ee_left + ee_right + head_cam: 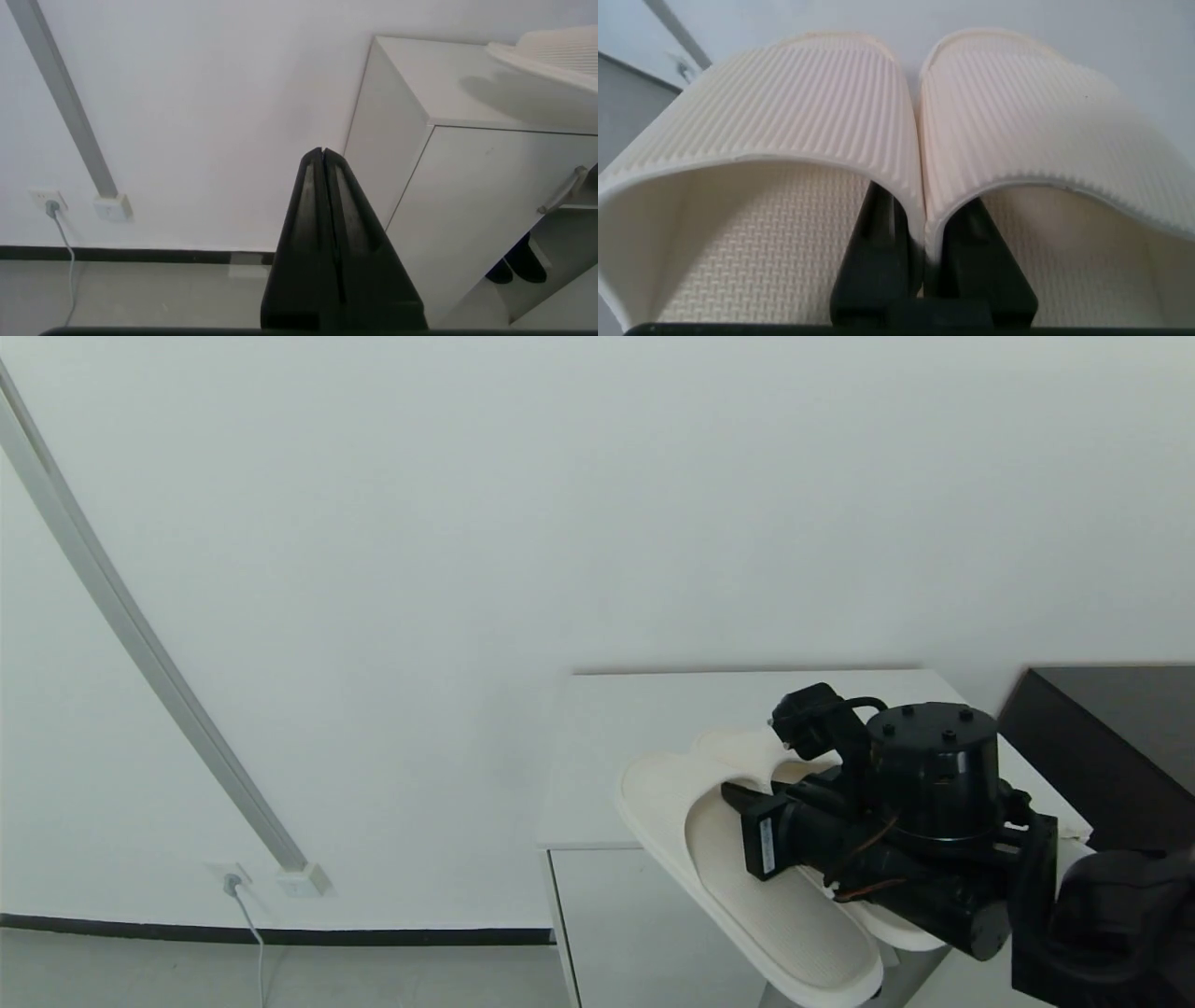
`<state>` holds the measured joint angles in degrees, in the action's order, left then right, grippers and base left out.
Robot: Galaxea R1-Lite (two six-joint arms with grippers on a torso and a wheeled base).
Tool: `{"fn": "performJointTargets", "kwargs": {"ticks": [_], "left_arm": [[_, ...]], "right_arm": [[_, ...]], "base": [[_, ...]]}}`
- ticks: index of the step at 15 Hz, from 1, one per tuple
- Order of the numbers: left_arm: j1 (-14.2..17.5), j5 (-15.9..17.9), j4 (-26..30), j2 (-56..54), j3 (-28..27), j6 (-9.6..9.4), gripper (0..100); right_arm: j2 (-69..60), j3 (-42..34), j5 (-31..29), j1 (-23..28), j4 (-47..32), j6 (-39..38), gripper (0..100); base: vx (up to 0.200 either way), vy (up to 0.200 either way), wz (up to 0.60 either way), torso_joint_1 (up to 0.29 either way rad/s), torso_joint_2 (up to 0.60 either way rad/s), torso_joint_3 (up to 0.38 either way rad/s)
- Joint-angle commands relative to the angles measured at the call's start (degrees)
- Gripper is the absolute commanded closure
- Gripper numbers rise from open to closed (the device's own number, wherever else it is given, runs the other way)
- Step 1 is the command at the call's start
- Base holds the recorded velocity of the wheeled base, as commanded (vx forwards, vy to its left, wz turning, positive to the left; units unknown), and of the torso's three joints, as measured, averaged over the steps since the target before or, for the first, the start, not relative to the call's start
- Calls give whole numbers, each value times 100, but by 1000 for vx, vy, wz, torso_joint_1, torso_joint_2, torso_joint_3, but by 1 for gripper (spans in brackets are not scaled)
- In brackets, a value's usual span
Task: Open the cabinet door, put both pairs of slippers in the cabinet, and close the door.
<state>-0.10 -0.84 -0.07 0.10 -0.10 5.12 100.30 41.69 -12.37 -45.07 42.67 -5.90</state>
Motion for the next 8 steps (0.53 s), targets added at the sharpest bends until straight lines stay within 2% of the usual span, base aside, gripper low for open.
{"fn": "performJointTargets", "kwargs": {"ticks": [1, 5, 8], "left_arm": [[1, 5, -1, -1, 1, -2, 100], [1, 5, -1, -1, 1, 7, 100], [1, 5, -1, -1, 1, 7, 100]], "right_arm": [[-239, -126, -11, -134, -22, 10, 100], [-90, -223, -19, -178, 5, -8, 100], [-72, -223, -19, -204, 5, -8, 100]], "base": [[0, 0, 0, 0, 0, 0], [0, 0, 0, 0, 0, 0], [-200, 0, 0, 9, 5, 4]]}}
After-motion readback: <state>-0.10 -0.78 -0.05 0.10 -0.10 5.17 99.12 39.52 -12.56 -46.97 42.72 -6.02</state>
